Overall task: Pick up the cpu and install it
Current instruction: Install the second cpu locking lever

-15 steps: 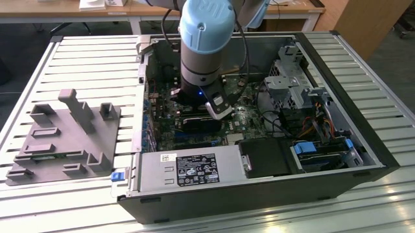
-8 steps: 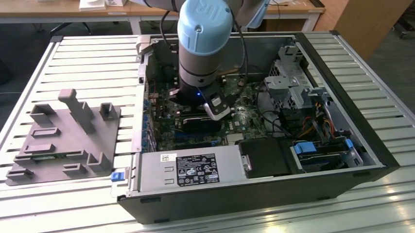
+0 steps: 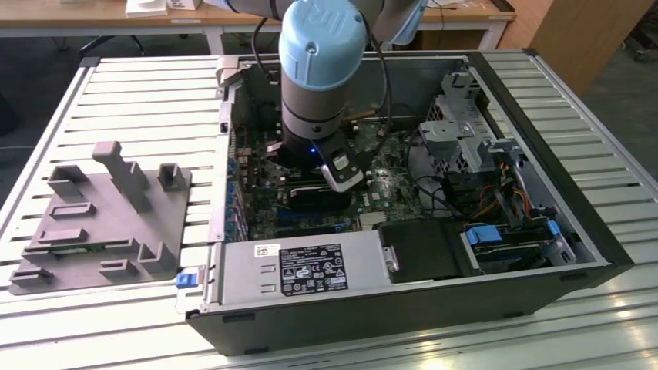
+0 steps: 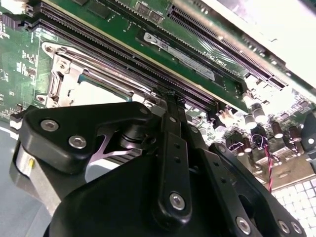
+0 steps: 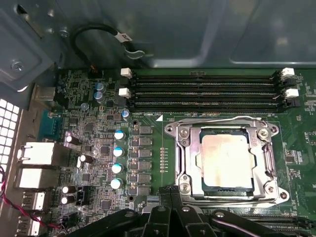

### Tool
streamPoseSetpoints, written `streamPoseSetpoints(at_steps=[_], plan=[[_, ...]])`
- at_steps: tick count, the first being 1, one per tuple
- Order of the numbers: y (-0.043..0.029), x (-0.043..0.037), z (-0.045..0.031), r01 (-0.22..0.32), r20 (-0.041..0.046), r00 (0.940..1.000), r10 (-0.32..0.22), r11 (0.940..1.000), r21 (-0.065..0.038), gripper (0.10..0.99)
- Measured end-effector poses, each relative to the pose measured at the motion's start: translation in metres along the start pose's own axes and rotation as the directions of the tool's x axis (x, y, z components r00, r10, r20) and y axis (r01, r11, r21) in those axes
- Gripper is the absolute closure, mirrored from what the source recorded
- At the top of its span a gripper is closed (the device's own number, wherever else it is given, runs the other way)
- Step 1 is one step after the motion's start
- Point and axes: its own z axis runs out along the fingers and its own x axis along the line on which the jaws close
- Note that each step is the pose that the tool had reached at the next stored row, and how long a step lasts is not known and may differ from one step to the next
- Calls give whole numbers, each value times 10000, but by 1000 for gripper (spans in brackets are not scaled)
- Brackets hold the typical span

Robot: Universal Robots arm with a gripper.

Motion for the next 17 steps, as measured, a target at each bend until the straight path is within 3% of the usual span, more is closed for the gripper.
streamPoseSetpoints(at_steps=[6,17], plan=[[24,3,-79,-1,-1,10000,1,10000,2,980],[90,10,-288,0,-2,10000,0,10000,-17,980]])
